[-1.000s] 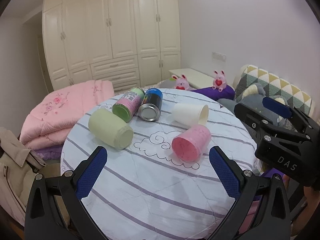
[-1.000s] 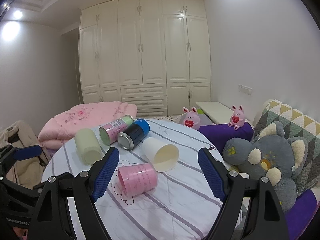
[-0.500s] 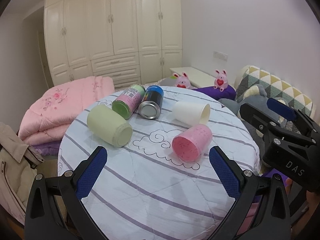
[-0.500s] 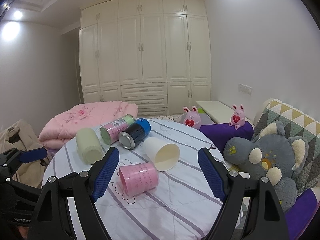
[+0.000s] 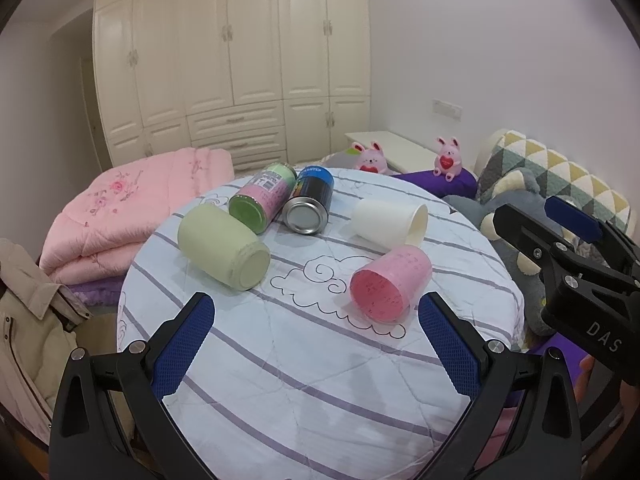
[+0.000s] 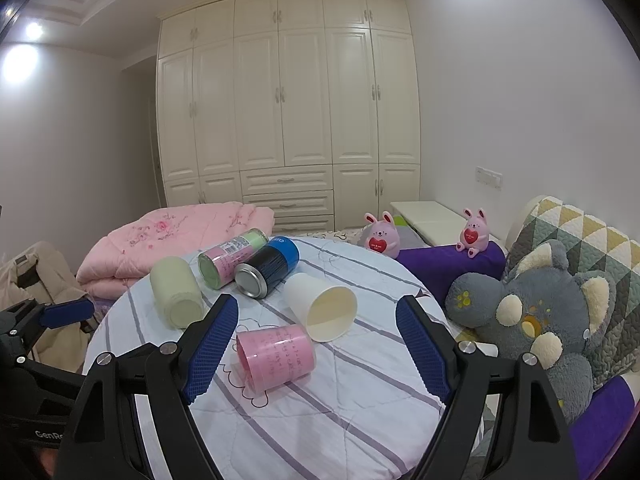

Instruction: Flip cup upright

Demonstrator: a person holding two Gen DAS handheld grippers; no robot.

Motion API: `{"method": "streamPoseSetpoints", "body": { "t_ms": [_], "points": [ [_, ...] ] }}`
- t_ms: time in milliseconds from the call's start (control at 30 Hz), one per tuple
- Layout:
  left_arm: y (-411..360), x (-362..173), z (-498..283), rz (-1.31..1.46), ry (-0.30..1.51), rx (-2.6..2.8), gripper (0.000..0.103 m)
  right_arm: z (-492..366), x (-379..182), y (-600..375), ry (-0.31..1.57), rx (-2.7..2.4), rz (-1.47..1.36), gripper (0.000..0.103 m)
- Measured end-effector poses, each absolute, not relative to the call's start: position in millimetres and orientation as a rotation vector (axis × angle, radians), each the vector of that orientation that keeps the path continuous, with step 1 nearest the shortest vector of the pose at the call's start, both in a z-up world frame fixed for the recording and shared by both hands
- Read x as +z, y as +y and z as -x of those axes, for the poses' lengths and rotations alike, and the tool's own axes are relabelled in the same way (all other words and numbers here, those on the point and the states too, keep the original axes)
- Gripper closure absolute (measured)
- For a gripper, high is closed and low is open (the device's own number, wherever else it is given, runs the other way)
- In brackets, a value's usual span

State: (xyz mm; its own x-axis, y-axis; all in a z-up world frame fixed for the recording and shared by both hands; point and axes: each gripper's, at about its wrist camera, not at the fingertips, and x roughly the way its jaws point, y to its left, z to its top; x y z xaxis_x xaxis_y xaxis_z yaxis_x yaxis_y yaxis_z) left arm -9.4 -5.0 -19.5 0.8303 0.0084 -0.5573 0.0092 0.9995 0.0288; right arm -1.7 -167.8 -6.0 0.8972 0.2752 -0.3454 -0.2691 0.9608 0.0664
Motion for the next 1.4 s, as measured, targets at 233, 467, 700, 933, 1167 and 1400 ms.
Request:
{"method": "streamPoseSetpoints", "body": {
  "t_ms": [233, 467, 700, 933, 1167, 1400],
  "points": [
    [-2.9, -19.6, 9.2, -0.029, 0.596, -0.001, 0.0, 1.6, -5.8, -167.8, 0.37, 0.281, -0.019, 0.02],
    [-3.9, -20.6, 8.9, -0.031, 0.597, -0.002, 0.0, 1.5, -5.6, -166.9, 0.364, 0.282, -0.017, 0.02],
    [-5.6, -21.2, 8.6, -0.033, 0.601, -0.003, 0.0, 1.1, -5.3, -167.4, 0.377, 0.283, -0.019, 0.02],
    [-10.4, -23.7, 7.2, -0.032, 0.612, -0.005, 0.0, 1.6, -6.5, -167.4, 0.379, 0.28, 0.001, 0.02],
    [-10.6, -23.7, 5.9, -0.031, 0.614, -0.005, 0.0, 1.5, -6.7, -167.1, 0.373, 0.28, 0.005, 0.02],
    [-10.7, -23.5, 5.8, -0.03, 0.614, -0.006, 0.0, 1.6, -6.8, -167.0, 0.369, 0.279, 0.01, 0.02]
  ]
}}
